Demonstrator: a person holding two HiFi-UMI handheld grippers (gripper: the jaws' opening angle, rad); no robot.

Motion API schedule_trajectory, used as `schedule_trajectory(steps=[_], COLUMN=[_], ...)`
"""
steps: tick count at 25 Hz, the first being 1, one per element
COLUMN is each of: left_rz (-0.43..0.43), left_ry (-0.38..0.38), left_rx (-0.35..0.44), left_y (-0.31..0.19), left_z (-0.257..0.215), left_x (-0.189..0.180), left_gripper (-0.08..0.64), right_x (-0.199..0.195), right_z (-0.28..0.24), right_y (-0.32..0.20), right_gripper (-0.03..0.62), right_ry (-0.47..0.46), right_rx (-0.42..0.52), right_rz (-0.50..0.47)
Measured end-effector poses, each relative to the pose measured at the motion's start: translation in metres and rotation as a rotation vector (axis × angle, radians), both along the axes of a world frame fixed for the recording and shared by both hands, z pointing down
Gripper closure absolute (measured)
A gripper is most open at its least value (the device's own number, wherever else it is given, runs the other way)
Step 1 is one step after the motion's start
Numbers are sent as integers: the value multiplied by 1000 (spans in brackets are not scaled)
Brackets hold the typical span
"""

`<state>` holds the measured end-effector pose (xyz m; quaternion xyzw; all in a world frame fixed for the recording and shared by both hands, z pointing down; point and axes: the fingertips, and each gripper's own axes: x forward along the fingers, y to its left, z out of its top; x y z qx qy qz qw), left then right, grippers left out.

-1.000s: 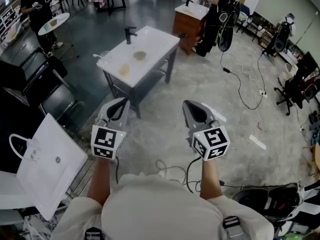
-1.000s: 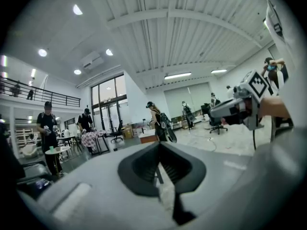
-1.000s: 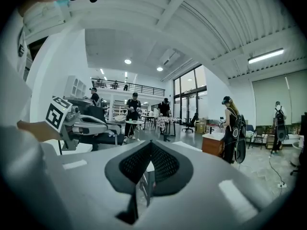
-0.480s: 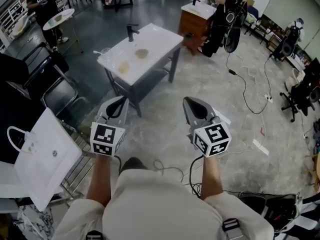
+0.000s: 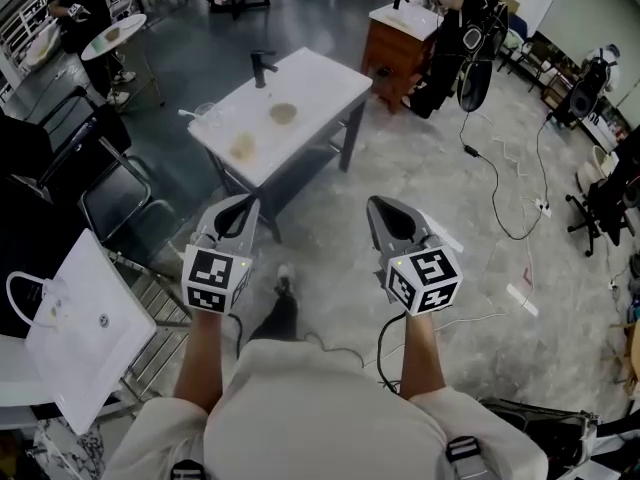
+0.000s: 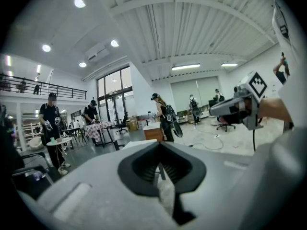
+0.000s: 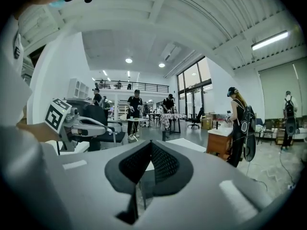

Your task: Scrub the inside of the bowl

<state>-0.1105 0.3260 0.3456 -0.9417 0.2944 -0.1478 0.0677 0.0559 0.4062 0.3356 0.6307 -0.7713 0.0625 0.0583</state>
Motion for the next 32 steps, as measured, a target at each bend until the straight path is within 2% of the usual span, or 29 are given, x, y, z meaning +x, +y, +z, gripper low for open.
schedule_trajectory(steps=[6,13,18,26,32], left_rz=[-8,-16,-17,-44,-81], left_ry=[14,23,12,-4,-27], left_rx=[-3,6,2,-42,-99], left_y=[-98,-223,-286,-366,-419], left_z=[6,-6,-3,17,37], left_x=[31,55,72,70,54], left_gripper=[557,557,557,557,546], right_x=[30,58,70,70,62], right_z=[3,-14,-9,12,29], right_y=[-95,-215,-278,-363,-425], right_gripper=[588,588,586,577,577], right_ry=[59,63,78,50,68], right_rx=[12,41,10,-41,-98], right_rz=[-14,3,-23,-60,-88])
